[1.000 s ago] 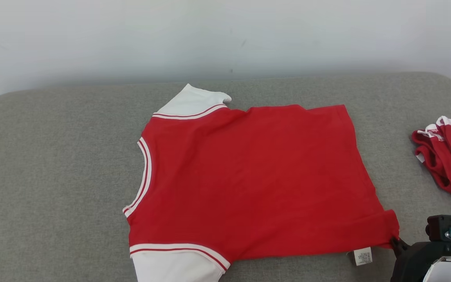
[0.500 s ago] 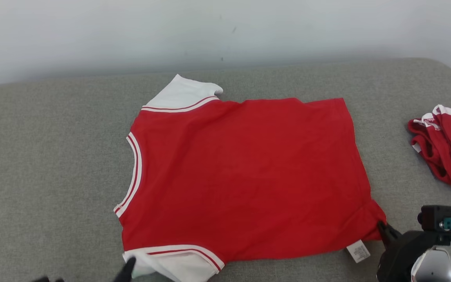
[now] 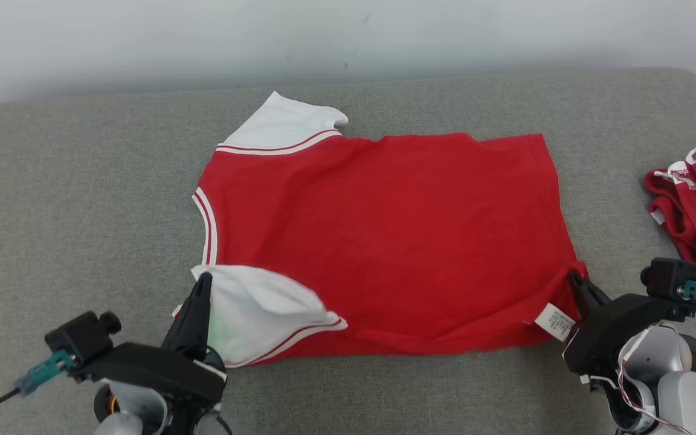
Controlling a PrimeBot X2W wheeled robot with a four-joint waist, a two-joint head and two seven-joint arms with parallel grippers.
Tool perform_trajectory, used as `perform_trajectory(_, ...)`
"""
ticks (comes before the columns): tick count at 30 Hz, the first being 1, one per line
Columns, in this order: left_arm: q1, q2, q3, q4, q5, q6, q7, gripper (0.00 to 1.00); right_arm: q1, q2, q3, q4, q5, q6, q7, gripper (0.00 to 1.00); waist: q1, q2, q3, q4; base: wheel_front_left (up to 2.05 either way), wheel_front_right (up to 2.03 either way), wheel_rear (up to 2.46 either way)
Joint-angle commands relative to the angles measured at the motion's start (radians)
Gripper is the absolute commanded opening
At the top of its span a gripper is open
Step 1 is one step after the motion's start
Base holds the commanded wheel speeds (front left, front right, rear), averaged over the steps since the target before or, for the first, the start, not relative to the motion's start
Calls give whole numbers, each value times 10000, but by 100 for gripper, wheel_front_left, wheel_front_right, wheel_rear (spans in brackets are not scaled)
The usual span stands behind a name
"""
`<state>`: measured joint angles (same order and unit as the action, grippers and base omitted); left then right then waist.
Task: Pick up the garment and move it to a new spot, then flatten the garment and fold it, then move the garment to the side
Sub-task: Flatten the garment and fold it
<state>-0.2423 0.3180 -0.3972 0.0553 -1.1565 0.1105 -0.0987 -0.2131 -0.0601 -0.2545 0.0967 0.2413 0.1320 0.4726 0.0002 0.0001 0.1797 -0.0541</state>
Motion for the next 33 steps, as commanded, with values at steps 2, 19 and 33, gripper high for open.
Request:
perform_trajectory(2,-338,-13,-125,283,348,-40,-95,0,-160,53,-119,98,-79,-23,-261,0,-2,-1,19,9,0,0,0)
perform_trajectory(19,-2645,-319,-1085,2597,2307,-320,-926,0,-890,117,-548,1228,-657,-23,-1948,0,-2,-1,239,-169,0,0,0)
perform_trajectory(33,-3980,-179,-1447,4064,2907,-458,-707,0,-1449,120,223,2050,-873,-23,-2308,0,-2,-1,518,-294,0,0,0)
